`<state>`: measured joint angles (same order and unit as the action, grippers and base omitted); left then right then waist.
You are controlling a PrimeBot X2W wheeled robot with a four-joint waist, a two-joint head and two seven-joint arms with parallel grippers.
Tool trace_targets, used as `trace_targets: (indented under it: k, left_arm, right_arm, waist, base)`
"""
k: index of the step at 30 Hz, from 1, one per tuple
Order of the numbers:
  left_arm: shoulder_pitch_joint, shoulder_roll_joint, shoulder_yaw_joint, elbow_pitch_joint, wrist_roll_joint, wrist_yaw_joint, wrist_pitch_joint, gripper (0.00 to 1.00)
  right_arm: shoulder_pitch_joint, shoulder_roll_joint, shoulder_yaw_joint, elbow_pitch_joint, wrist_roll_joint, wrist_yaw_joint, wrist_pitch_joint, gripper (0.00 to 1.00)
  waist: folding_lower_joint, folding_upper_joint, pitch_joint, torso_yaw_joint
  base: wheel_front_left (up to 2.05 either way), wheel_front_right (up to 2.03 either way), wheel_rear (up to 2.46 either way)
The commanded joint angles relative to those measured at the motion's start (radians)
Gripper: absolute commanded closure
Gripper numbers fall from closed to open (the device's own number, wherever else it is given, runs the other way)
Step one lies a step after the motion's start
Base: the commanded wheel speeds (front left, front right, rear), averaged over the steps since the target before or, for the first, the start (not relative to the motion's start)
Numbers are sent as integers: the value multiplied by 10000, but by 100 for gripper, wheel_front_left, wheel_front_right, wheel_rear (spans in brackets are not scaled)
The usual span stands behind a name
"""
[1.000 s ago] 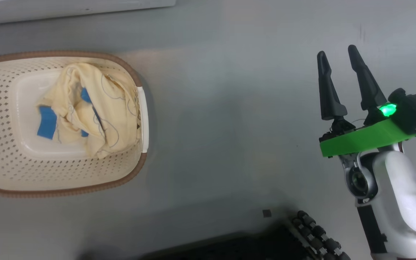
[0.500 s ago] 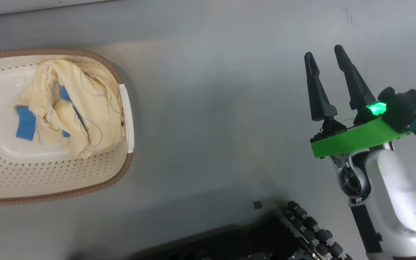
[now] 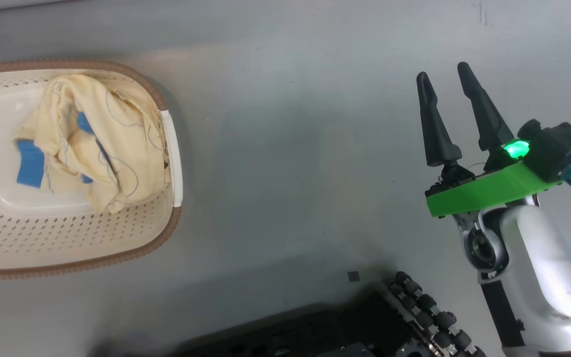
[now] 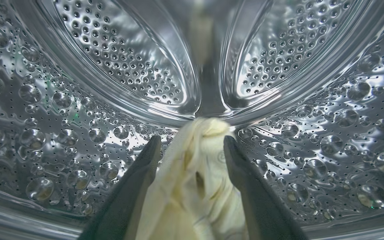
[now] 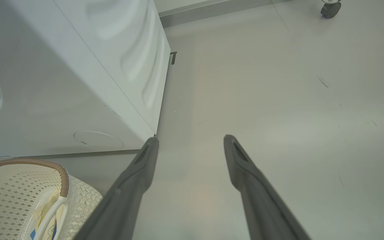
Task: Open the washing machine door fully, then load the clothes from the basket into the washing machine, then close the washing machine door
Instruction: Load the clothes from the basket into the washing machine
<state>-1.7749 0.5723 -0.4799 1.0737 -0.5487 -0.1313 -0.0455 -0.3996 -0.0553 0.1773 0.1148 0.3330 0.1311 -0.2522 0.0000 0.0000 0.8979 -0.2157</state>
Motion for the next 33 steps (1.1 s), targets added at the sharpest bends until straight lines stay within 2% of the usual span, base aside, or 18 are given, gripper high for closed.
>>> trace_targets:
  k: [1, 10, 17, 21, 33]
  left_arm:
    - [-506, 360, 3, -181, -80, 6, -94, 0]
    - [-318, 127, -545, 75, -604, 6, -550, 0]
    - [712, -67, -1161, -128, -1364, 6, -901, 0]
    - [1561, -207, -1577, -376, -1906, 6, -1009, 0]
    - [4998, -380, -2737, -1377, -3480, 6, -1722, 0]
  right_arm:
    - [89, 50, 130, -211, 3, -4, -95, 0]
    - [13, 50, -29, -156, -189, -4, -95, 0]
    - [104, 50, -296, -144, -529, -4, -95, 0]
    - [217, 26, -482, -118, -707, -4, -95, 0]
    - [981, -287, -748, 194, -771, -4, -95, 0]
  waist:
    - [0, 0, 6, 26]
    - [0, 0, -196, 268]
    - [0, 0, -857, 637]
    - [0, 0, -1438, 929]
    - [0, 0, -4079, 1690]
  base:
    - [0, 0, 0]
    - [0, 0, 0]
    - [0, 0, 0]
    - [0, 0, 0]
    - [0, 0, 0]
